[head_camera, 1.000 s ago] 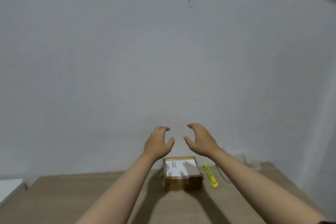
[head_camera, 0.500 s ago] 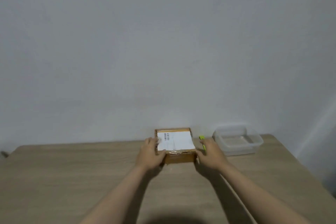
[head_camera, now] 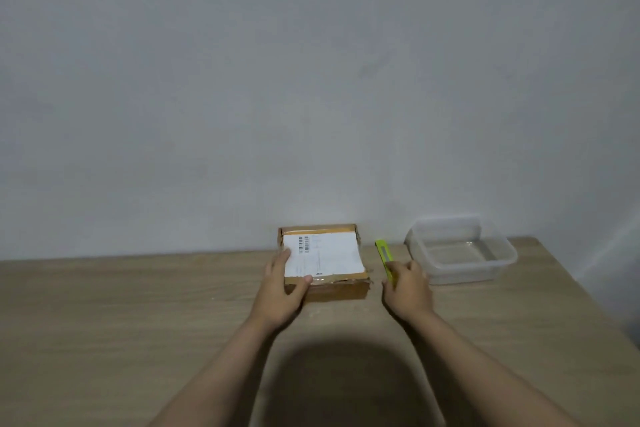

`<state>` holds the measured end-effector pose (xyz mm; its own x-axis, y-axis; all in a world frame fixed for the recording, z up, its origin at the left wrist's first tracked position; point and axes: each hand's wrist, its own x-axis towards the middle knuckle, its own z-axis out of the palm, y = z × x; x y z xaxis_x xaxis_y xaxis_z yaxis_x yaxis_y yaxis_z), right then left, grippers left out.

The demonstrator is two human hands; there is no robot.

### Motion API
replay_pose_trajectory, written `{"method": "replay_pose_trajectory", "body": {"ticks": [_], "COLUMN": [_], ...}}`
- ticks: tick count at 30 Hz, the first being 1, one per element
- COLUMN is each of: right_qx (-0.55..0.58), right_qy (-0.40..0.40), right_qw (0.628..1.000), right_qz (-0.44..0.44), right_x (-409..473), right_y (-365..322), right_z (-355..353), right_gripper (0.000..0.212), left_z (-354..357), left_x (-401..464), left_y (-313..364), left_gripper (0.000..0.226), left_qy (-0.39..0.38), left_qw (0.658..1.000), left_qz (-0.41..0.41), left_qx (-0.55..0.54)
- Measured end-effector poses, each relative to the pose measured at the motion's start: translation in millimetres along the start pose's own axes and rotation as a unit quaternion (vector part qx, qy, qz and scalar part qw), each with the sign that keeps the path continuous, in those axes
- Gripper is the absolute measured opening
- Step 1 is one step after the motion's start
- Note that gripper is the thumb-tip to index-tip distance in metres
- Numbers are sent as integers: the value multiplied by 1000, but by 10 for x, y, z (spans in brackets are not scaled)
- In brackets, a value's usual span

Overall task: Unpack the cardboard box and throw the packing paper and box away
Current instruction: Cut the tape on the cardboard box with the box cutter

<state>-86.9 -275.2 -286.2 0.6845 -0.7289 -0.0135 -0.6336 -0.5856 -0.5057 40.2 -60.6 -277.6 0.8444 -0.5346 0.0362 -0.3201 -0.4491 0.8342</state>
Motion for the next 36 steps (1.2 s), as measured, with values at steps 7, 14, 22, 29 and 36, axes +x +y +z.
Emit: {"method": "replay_pose_trajectory", "body": {"ticks": [7, 14, 22, 29, 36], "right_qx": [78, 225, 173, 238, 294], "right_qy": [-44, 84, 48, -47, -78], "right_qw": [996, 966, 967, 960, 944], "right_qz": [-22, -92, -183, -137, -130], "right_x": [97, -19, -11, 46, 15], "right_y": [64, -69, -424, -436, -465], "right_z": [-25, -161, 25, 194, 198], "right_gripper": [39, 30, 36, 40, 47], "left_z": [27, 42, 43, 19, -2], "left_x": [0, 13, 1, 3, -6], "left_y": [-26, -29, -9, -12, 12], "left_gripper": [70, 71, 71, 73, 76], "left_qy": [12, 10, 12, 2, -6], "left_qw": [1000, 999, 999, 998, 999], "left_qz": [13, 16, 14, 12, -3], "left_qx": [-14, -26, -41, -54, -46]}}
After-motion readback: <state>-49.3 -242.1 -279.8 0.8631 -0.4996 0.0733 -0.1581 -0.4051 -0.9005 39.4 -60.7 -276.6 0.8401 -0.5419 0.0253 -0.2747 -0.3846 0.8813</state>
